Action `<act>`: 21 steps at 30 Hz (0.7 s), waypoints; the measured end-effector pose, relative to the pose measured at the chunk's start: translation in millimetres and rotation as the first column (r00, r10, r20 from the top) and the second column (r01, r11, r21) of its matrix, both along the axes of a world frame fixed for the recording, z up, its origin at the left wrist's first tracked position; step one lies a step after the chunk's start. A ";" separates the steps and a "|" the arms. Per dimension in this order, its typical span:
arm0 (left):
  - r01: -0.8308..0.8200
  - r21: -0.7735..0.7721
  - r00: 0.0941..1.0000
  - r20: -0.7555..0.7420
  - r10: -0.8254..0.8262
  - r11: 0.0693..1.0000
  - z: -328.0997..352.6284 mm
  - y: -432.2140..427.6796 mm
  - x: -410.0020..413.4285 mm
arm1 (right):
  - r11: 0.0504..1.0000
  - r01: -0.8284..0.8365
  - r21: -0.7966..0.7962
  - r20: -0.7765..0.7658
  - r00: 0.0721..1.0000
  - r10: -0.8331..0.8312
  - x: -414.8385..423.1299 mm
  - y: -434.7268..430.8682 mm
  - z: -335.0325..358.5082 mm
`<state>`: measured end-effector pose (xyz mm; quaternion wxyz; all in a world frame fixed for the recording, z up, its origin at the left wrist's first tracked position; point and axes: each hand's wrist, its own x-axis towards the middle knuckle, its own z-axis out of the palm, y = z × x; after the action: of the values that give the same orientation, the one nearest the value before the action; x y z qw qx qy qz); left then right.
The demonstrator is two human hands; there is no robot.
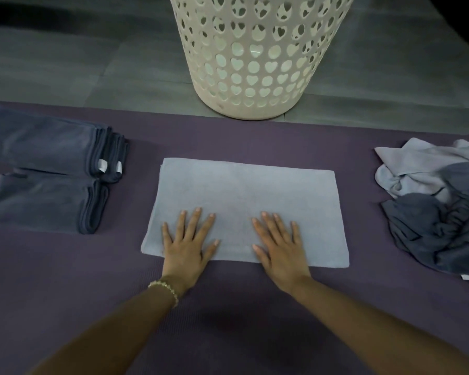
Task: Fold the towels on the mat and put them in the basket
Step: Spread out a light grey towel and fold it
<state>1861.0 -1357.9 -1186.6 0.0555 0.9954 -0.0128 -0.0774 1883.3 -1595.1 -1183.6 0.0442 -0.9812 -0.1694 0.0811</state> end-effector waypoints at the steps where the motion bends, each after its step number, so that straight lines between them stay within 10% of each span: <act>1: -0.021 0.001 1.000 -0.009 0.021 1.000 0.1 8.7 -1.0 | 1.000 0.019 -0.024 0.003 1.000 -0.019 -0.8 -13.7 -0.1; 11: -0.339 -0.270 0.940 -0.063 0.335 0.901 9.3 57.2 -21.9 | 0.968 0.248 -0.028 -0.103 0.963 -0.249 -13.9 -100.8 16.4; 16: -0.473 -0.536 0.862 -0.119 0.492 0.699 27.8 61.5 -13.2 | 0.953 0.240 0.182 -0.123 0.968 -0.221 -6.7 -54.6 33.8; 21: -0.662 -0.682 0.723 -0.472 0.505 0.310 43.5 77.6 16.5 | 0.880 0.103 0.464 -0.187 0.982 -0.017 11.3 34.9 55.4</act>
<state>1877.5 -1280.3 -1143.1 0.5340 0.7734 0.3195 -0.1210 1894.5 -1560.2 -1128.2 0.2988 -0.9346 -0.1487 0.1229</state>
